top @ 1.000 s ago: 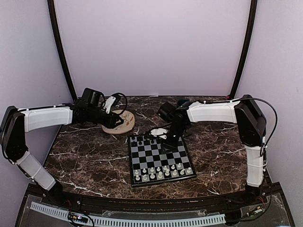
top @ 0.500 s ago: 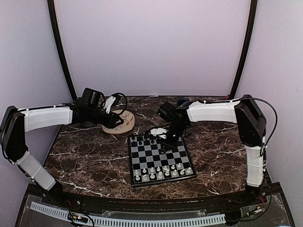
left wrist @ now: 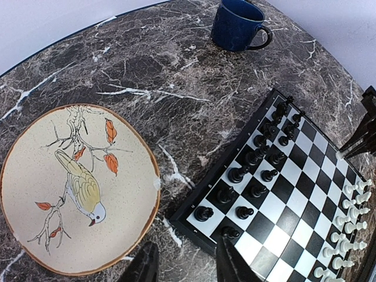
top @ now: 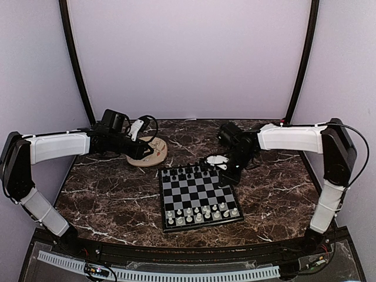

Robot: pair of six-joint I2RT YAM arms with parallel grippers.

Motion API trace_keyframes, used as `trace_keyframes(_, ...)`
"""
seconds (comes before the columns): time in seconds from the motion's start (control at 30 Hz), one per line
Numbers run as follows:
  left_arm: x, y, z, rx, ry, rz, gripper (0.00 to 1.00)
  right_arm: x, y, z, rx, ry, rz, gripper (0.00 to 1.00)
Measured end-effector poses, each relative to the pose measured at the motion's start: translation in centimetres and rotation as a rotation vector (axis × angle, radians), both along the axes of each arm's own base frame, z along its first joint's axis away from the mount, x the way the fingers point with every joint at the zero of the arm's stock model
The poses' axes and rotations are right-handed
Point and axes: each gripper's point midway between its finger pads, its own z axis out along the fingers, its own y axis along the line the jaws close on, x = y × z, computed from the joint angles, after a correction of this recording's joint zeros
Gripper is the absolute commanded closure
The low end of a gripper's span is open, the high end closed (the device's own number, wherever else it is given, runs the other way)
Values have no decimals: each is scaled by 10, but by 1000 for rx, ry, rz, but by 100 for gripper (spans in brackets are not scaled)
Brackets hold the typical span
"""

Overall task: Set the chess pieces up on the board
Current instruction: Pick up the pawn from the chessboard, then place the pawn at h2.

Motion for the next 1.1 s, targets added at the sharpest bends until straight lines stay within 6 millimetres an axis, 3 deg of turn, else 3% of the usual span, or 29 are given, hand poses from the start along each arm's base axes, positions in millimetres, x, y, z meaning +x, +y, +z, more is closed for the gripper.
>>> trace_keyframes(0.27, 0, 0, 0, -2, 1, -2, 64, -11, -29, 14, 8, -26, -24, 95)
trace_keyframes(0.6, 0, 0, 0, -2, 1, -2, 64, -39, -46, -2, -26, 22, 45, 93)
trace_keyframes(0.87, 0, 0, 0, -2, 1, -2, 64, -67, -42, -14, -64, 41, 151, 92)
trace_keyframes(1.1, 0, 0, 0, -2, 1, -2, 64, -70, -41, -16, -77, 32, 168, 91)
